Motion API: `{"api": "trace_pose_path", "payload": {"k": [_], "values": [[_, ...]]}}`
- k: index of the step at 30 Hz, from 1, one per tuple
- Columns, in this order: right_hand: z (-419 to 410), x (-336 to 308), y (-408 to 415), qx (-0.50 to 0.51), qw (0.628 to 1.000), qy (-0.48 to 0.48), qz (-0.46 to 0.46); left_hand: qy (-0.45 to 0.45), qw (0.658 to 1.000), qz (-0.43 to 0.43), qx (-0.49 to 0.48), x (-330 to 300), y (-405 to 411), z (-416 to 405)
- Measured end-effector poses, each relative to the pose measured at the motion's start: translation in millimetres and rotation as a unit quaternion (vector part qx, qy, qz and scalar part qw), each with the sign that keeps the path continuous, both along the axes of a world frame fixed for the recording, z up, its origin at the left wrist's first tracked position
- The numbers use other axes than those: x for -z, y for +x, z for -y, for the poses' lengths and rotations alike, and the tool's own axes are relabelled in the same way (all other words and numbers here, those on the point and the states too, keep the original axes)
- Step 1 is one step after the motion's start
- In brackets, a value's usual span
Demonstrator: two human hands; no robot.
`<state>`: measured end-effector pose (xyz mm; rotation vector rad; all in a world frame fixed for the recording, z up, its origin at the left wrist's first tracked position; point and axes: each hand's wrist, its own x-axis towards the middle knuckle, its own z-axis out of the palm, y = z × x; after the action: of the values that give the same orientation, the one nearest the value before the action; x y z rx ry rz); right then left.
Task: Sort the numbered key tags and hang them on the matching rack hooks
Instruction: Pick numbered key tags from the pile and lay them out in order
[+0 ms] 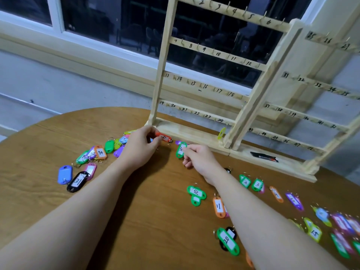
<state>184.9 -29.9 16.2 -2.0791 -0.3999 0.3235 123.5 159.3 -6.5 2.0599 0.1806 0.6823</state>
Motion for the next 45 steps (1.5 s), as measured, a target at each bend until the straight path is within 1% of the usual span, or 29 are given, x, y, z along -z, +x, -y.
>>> {"api": "trace_pose_path", "payload": {"k": [5, 9, 10, 16, 26, 30, 37, 42, 43, 45], "values": [[-1, 5, 3, 0.016, 1.000, 0.015, 0.001, -0.022, 1.000, -0.003, 0.005, -1, -2, 2], [-3, 5, 1, 0.033, 0.999, 0.033, 0.002, -0.092, 0.996, 0.006, 0.016, -3, -5, 1], [-4, 6, 0, 0.038, 0.999, 0.037, 0.003, -0.098, 0.995, 0.005, 0.018, -3, -6, 1], [-4, 8, 2, 0.040, 0.998, 0.045, -0.009, -0.048, 0.998, -0.009, 0.029, -5, -7, 3], [-2, 5, 1, 0.050, 0.997, 0.057, -0.013, -0.105, 0.993, -0.043, 0.042, -6, -5, 6], [-1, 6, 0, 0.050, 0.998, 0.044, -0.002, -0.133, 0.988, -0.055, 0.060, -8, -7, 7], [-2, 7, -1, 0.053, 0.997, 0.048, 0.008, -0.139, 0.986, -0.062, 0.065, -10, -9, 8], [-4, 10, -4, 0.057, 0.997, 0.047, 0.017, -0.090, 0.993, -0.057, 0.060, -8, -9, 10], [-4, 9, -5, 0.058, 0.997, 0.042, 0.018, -0.061, 0.995, -0.055, 0.055, -7, -10, 11], [0, 4, -9, 0.059, 0.997, 0.049, 0.000, 0.025, 0.998, -0.045, 0.044, -6, -12, 13]]}}
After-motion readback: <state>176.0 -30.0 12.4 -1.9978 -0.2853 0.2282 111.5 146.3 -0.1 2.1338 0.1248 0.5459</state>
